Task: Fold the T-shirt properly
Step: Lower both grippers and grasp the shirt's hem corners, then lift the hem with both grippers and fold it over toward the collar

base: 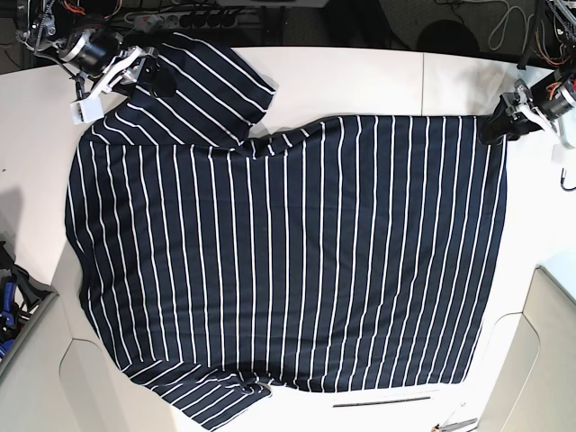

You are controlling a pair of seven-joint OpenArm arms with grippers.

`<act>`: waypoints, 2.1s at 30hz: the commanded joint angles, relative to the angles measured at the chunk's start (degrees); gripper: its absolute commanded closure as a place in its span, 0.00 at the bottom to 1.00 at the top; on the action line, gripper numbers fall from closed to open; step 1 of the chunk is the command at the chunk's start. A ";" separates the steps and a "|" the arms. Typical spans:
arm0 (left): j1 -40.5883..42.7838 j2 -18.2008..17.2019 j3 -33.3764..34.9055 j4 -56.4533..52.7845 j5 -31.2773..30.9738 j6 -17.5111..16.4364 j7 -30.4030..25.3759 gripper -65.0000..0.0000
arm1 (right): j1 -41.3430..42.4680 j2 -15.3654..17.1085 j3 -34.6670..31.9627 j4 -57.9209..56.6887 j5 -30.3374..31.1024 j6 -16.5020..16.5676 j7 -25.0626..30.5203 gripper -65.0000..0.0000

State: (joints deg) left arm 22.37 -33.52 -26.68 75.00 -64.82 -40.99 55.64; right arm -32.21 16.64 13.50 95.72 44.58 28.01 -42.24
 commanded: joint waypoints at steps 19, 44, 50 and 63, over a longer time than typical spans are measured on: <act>0.98 -0.63 -0.02 0.00 2.82 0.99 -2.89 1.00 | -0.52 0.26 0.15 0.63 -1.29 3.85 -4.33 1.00; -9.09 1.01 -6.23 8.87 9.88 0.99 -7.13 1.00 | 11.39 -4.31 15.47 15.43 4.39 4.81 -7.72 1.00; -12.83 1.27 -3.45 8.87 15.17 0.99 -10.40 1.00 | 20.83 -4.28 15.41 8.59 2.84 5.46 -7.69 1.00; -23.10 1.31 7.89 6.12 29.24 5.01 -18.78 1.00 | 40.35 -4.11 14.51 -10.32 -0.70 5.68 -7.67 1.00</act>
State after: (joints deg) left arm 0.21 -30.94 -18.35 80.42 -34.98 -36.01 38.39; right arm 6.94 11.75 27.99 84.42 42.65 33.34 -51.24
